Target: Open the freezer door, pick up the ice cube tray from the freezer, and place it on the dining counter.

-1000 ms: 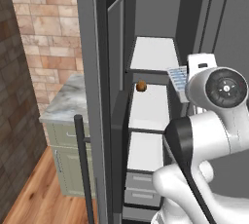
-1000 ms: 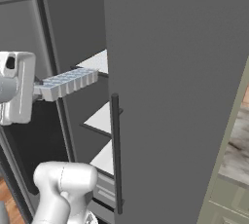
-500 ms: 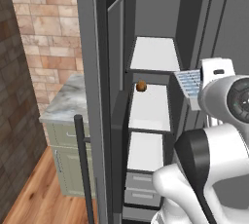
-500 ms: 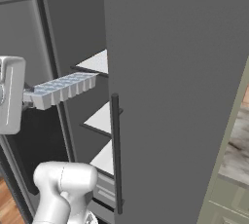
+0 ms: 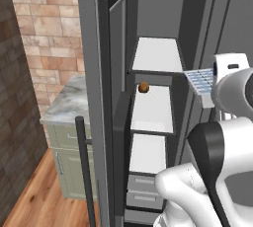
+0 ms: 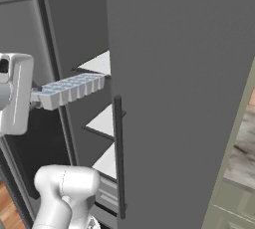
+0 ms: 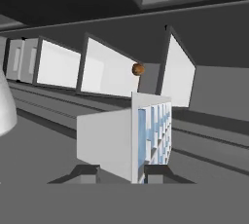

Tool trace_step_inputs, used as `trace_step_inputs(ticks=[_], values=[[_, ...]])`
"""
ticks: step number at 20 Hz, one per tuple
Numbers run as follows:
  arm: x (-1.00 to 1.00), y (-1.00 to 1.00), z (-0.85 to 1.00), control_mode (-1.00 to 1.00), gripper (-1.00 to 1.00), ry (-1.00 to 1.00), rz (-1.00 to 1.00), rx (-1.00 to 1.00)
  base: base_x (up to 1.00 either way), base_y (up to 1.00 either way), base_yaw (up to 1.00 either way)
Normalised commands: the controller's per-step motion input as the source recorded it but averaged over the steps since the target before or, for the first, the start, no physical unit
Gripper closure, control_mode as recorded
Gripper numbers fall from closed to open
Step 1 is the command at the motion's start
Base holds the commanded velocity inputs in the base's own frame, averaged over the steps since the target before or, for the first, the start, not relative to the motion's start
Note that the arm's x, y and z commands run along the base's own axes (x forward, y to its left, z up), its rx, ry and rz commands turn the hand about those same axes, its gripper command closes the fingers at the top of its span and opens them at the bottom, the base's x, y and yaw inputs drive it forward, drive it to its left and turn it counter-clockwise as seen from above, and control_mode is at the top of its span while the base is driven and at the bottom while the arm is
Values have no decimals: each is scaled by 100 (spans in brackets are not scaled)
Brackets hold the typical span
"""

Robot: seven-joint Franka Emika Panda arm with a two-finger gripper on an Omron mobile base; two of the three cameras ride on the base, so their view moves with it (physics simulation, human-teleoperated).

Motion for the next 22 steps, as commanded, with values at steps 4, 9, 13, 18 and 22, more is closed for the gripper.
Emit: trace_step_inputs(ticks=[4, 9, 13, 18, 22], values=[[0, -21, 0, -100, 100, 0, 0, 0, 0, 0, 0], [-1, -15, 0, -100, 100, 0, 0, 0, 0, 0, 0], [-10, -4, 0, 100, 100, 0, 0, 0, -27, -1, 1], [0, 0, 0, 100, 100, 0, 0, 0, -96, 0, 14], [0, 0, 0, 100, 100, 0, 0, 0, -100, 0, 21]])
